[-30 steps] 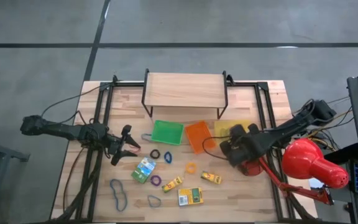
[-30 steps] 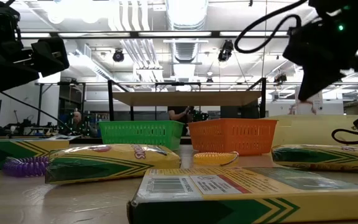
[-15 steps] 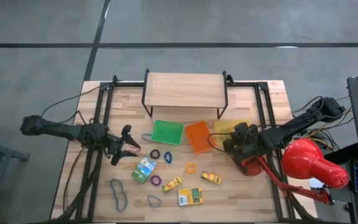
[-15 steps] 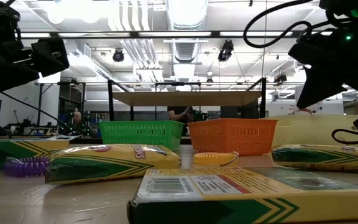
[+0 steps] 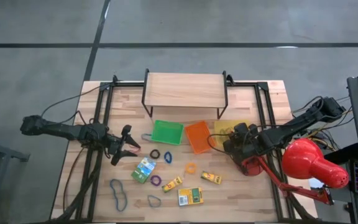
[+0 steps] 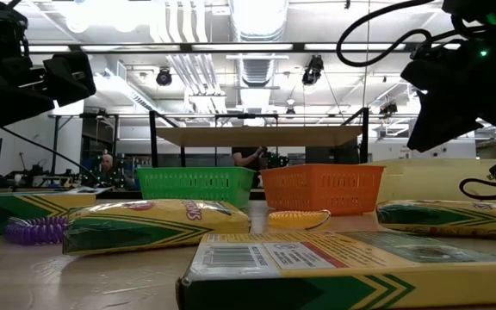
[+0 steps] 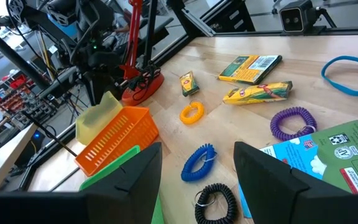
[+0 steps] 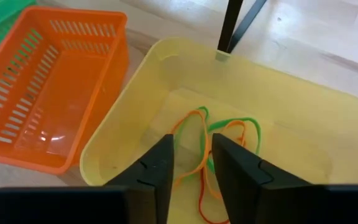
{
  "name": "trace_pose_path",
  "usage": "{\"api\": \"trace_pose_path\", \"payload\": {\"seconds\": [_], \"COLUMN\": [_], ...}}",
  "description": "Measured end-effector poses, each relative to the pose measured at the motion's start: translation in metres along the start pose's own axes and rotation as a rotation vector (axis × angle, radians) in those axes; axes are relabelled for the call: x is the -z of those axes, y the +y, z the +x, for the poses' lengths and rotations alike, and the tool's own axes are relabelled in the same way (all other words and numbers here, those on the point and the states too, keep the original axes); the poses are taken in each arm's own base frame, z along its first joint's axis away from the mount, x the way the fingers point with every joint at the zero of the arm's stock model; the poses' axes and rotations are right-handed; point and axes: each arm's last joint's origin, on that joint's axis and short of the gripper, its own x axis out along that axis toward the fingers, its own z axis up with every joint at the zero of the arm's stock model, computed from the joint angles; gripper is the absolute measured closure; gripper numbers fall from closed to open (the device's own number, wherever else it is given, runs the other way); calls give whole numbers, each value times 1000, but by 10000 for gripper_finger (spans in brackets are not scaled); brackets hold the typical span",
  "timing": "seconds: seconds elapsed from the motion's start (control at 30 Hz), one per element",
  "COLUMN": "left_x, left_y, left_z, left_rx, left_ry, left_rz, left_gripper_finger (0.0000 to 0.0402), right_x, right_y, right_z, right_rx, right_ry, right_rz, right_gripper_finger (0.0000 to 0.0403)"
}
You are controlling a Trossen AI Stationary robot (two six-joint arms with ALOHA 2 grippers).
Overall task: Pick & Place Office Desk Supplies
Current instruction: Put the top blue rubber band into the yellow bin
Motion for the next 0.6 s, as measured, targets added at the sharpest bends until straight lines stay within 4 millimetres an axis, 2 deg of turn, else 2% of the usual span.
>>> {"api": "trace_pose_path", "payload": {"seconds": [0.33,0.6], "left_x": [0,0], "left_y": [0,0], "left_z": [0,0], "left_rx": [0,0], "left_ry": [0,0], "left_rz": [0,0], "left_gripper_finger": [197,197], "right_x": [-3,-22], "right_y": [4,30], "right_z": [-3,-20], "right_rx": [-20,-146], "right_ry": [-6,-108], "right_rz": [4,-125], "right_gripper_finger": [292,297]}}
